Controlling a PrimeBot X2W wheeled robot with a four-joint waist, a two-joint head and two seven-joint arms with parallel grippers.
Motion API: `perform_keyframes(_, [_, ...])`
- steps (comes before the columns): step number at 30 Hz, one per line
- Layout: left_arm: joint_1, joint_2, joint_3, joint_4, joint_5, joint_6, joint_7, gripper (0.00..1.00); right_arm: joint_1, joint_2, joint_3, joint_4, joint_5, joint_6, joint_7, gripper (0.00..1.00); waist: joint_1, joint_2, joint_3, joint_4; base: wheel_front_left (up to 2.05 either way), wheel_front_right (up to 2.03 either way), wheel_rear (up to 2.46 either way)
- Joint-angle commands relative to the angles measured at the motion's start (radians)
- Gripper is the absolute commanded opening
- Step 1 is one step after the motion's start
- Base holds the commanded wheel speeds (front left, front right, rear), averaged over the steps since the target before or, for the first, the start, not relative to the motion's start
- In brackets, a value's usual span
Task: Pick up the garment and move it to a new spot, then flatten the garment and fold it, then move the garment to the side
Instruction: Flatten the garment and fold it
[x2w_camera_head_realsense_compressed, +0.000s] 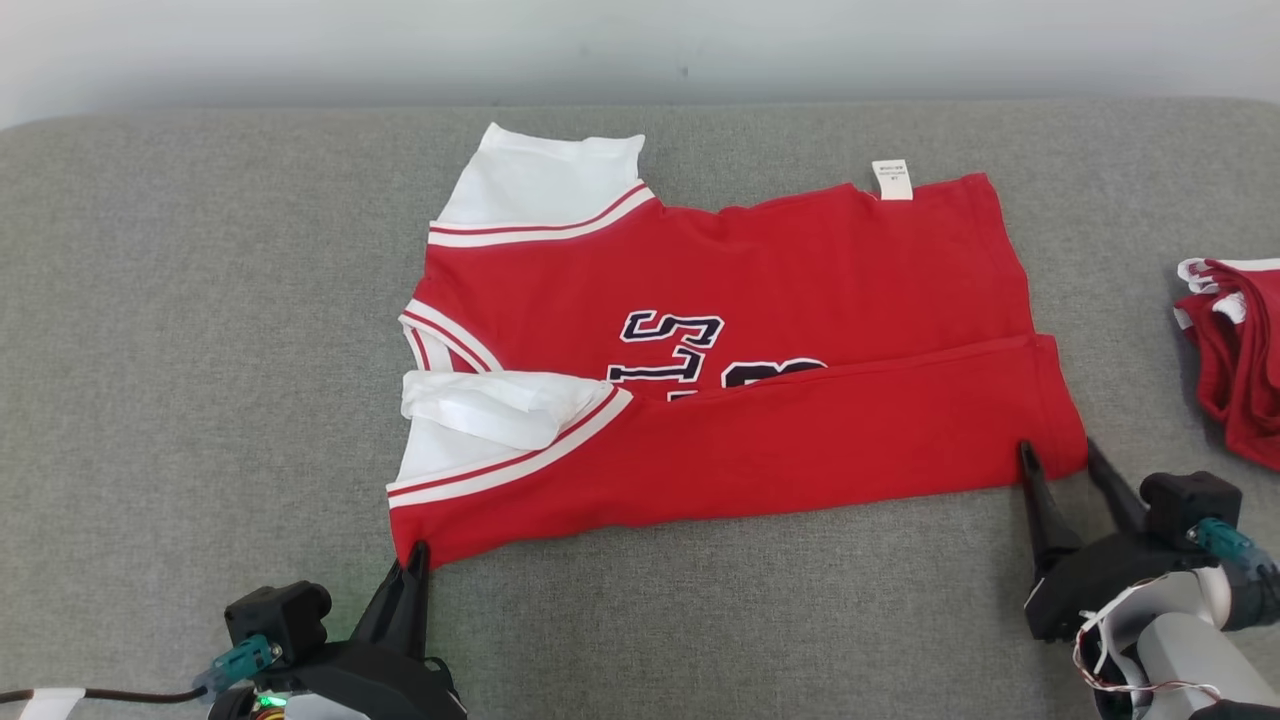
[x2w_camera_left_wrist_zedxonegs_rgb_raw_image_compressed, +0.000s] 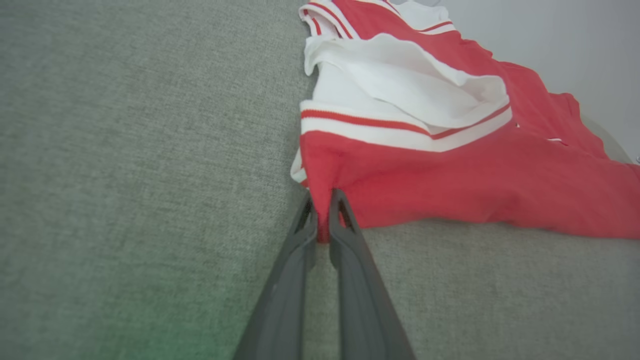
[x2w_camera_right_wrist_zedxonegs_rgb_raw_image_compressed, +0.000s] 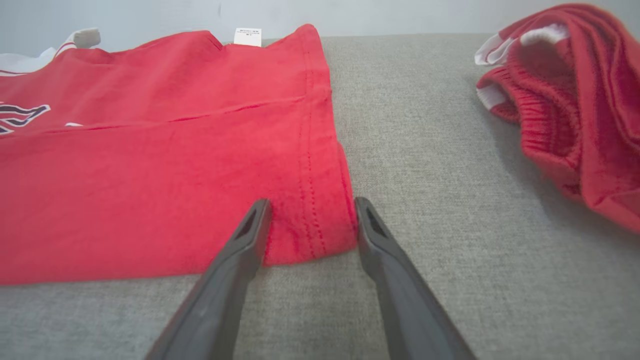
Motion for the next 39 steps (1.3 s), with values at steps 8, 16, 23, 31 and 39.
perform_keyframes(8, [0.004, 0.009, -0.009, 0.012, -0.002, -0.009, -0.009, 0.0, 0.029, -0.011, 0.042, 0.018, 0.07, -0.003, -0.001, 0.0, 0.0, 0.0, -0.023, -0.002, 0.0, 0.0, 0.0])
perform_keyframes(16, [0.057, 0.041, -0.017, -0.036, -0.009, -0.023, 0.007, 0.0, 0.115, -0.081, 0.077, -0.058, 0.156, -0.003, -0.001, 0.0, 0.0, 0.0, -0.048, -0.008, 0.0, 0.0, 0.0])
perform_keyframes(23, [0.167, 0.083, -0.012, -0.14, -0.017, 0.007, 0.035, 0.0, 0.223, -0.15, 0.109, -0.161, 0.228, -0.003, -0.001, 0.0, 0.0, 0.0, -0.073, -0.02, 0.0, 0.0, 0.0])
perform_keyframes(31, [0.302, 0.101, -0.025, -0.267, -0.035, 0.054, 0.078, 0.0, 0.389, -0.2, 0.088, -0.277, 0.249, -0.003, -0.001, 0.0, 0.0, 0.0, -0.094, -0.019, 0.0, 0.0, 0.0])
perform_keyframes(39, [0.364, 0.11, -0.047, -0.285, -0.014, 0.079, 0.091, 0.0, 0.478, -0.198, 0.081, -0.308, 0.232, -0.003, -0.001, 0.0, 0.0, 0.0, -0.113, -0.015, 0.0, 0.0, 0.0])
